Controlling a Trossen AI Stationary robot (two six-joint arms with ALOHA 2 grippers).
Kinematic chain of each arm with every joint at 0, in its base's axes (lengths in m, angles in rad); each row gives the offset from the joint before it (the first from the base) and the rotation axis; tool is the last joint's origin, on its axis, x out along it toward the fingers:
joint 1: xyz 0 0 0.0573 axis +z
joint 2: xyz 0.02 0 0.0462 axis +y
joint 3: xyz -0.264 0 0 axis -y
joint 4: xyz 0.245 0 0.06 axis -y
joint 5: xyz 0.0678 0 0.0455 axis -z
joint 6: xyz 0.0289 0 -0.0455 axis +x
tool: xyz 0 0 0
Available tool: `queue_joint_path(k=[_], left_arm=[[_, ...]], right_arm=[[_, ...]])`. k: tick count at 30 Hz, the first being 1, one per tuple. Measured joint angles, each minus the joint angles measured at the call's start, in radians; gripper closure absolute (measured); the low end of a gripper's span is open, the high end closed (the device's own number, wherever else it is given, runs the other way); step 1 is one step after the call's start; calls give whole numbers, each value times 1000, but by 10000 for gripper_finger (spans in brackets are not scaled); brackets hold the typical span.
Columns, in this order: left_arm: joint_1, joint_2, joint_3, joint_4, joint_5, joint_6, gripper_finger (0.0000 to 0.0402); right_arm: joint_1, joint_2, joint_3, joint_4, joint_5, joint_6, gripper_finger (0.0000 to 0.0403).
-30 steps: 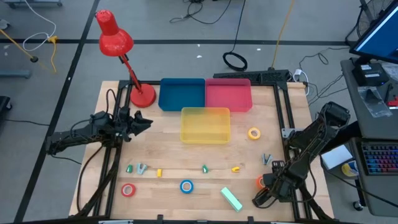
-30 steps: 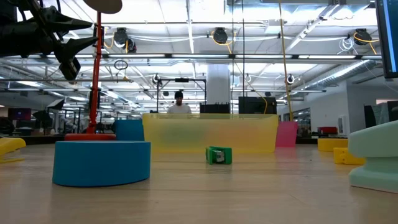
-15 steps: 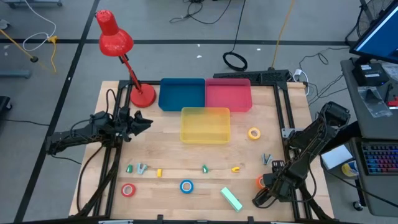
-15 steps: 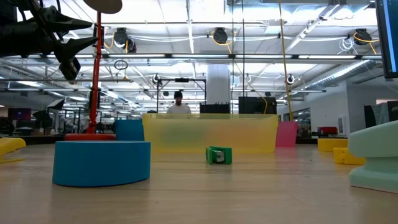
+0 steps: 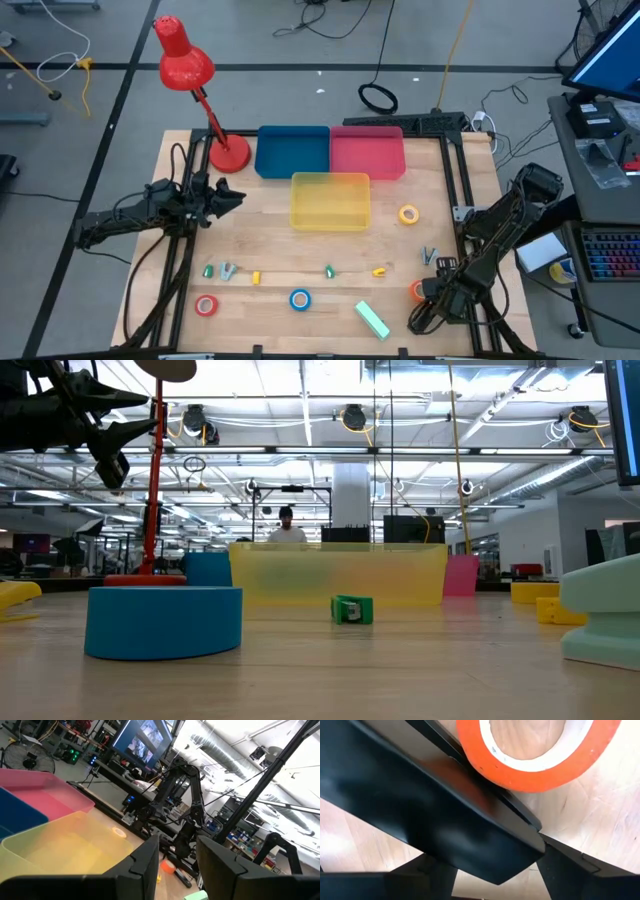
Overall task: Pick and place Stapler, Stapler remover, tape
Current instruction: Put the black stapler into the blue bin
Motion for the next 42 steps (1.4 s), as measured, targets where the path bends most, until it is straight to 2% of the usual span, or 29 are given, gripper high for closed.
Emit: queue_joint_path(k=[4, 9, 25, 30, 35, 42], left_arm=[[0, 0, 0, 0, 0, 1, 268], [0, 0, 0, 0, 0, 2, 268], [0, 0, 0, 0, 0, 0, 268], [0, 0, 0, 0, 0, 0, 268], [0, 0, 0, 0, 0, 0, 268], [0, 0, 0, 0, 0, 0, 268]], right_arm=[[0, 0, 0, -2, 2, -1, 190], [0, 0, 0, -8, 4, 31, 193], [0, 0, 2, -7, -1, 50, 104], [-1, 1, 2, -9, -27, 43, 99], [-1, 0, 2, -17, -47, -30, 105], [-1, 0, 2, -21, -47, -25, 104]])
